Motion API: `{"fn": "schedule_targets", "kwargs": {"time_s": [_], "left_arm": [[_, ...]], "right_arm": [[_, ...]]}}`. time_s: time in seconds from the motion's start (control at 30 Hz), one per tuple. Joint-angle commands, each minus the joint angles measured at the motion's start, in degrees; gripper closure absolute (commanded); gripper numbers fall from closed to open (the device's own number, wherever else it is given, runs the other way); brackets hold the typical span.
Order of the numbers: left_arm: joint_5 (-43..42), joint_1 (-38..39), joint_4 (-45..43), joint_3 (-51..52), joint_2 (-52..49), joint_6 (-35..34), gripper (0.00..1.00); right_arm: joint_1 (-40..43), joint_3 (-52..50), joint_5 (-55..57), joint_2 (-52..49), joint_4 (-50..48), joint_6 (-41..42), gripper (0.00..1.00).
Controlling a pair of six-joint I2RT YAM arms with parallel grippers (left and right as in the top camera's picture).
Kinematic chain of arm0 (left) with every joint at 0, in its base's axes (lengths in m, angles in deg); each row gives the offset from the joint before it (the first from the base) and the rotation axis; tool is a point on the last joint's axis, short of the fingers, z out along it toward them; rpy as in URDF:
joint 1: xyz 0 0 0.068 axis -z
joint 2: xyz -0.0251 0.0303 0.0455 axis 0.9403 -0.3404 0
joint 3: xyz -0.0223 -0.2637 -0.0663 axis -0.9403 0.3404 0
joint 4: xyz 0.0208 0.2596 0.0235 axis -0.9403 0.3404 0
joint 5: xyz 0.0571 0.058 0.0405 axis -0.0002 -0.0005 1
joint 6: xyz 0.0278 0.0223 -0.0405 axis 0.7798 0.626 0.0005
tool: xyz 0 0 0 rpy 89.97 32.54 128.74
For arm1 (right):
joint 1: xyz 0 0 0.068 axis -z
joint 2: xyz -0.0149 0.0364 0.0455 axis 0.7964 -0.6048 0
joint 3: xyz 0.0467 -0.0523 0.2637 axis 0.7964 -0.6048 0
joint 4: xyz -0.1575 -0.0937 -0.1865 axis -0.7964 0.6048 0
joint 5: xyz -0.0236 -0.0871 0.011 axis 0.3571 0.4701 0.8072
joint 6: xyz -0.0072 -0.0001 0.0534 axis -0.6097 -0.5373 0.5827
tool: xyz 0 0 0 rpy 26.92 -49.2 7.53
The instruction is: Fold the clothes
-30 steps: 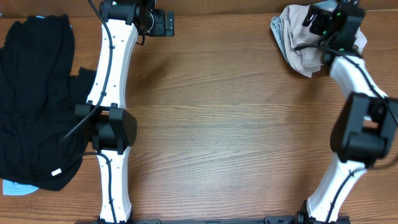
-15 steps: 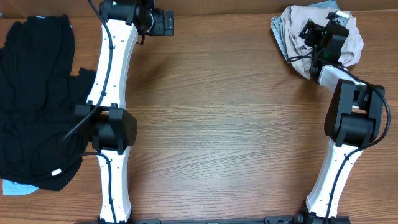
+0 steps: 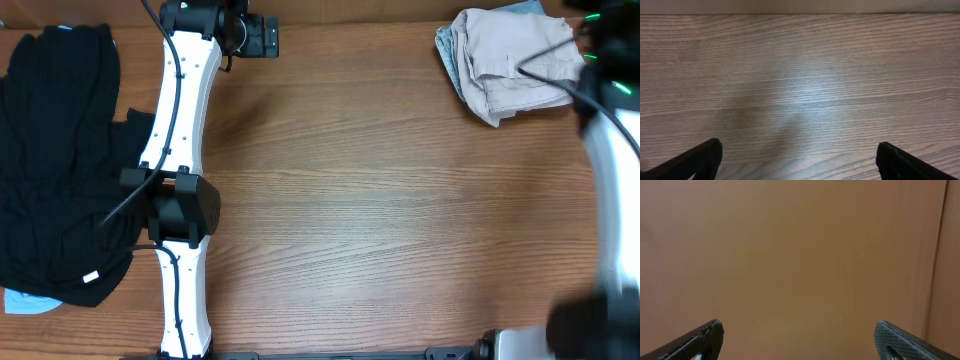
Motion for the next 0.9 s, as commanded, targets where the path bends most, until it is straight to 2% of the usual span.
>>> {"fn": "schedule_targets", "kwargs": {"time_s": [0.0, 0.3, 0.6, 0.77, 0.87], "left_arm": [[0.74, 0.39, -0.04, -0.31, 1.57, 0.83, 0.00], [0.74, 0.39, -0.04, -0.31, 1.57, 0.83, 0.00], [0.74, 0.39, -0.02, -0.31, 1.57, 0.83, 0.00], [0.74, 0.39, -0.04, -0.31, 1.57, 0.83, 0.00], [0.74, 0.39, -0.02, -0.31, 1.57, 0.83, 0.00]], "right_arm": [[-0.33, 0.39, -5.42, 9.55, 1.20, 0.22, 0.00], [-0.31, 0.39, -5.35, 25.38, 1.20, 0.22, 0.00], [-0.55, 0.35, -4.90, 29.16, 1.97, -0.02, 0.00], [-0.61, 0.33, -4.46, 30.95, 10.45, -0.04, 0.00], [-1.03, 0.31, -4.48, 33.44, 22.23, -0.02, 0.00]]}}
